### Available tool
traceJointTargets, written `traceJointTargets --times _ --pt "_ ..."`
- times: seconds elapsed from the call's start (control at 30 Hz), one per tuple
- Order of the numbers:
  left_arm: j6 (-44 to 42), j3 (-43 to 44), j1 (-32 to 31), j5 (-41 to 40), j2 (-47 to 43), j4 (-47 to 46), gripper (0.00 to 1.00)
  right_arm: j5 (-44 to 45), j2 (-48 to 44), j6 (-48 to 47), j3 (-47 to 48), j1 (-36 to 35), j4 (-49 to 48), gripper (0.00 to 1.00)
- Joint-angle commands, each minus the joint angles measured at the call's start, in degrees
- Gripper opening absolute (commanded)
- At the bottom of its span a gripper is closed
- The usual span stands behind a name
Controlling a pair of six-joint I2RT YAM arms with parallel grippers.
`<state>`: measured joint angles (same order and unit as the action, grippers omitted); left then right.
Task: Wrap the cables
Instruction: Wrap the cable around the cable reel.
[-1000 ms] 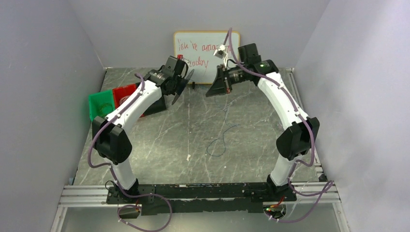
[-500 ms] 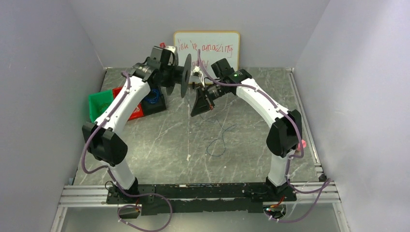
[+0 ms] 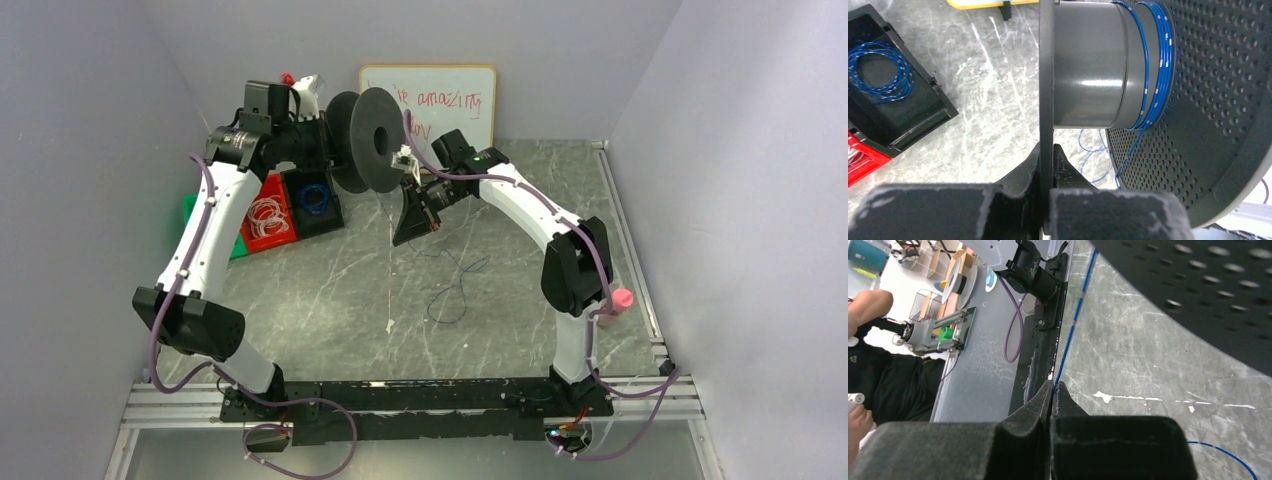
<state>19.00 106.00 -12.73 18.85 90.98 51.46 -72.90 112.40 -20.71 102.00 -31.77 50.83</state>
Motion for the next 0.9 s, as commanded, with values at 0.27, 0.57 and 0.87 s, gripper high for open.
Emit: traceJointTargets --times 0.27,0.57,0.87 --pt "-4.9 2.3 4.7 16.8 -7.6 -7.0 0.02 -3.4 1.5 -0.7 -3.9 7.7 1.7 0.0" --pt "-17.8 -0.6 3.7 25.0 -9.5 -1.0 0.02 -4.1 2.3 3.7 -6.1 15.3 -2.8 0.0" --pt "-31.9 -7.6 -1.1 20.0 -11.0 4.5 0.02 3.0 0.8 3.8 -6.2 18.7 -2.7 0.0"
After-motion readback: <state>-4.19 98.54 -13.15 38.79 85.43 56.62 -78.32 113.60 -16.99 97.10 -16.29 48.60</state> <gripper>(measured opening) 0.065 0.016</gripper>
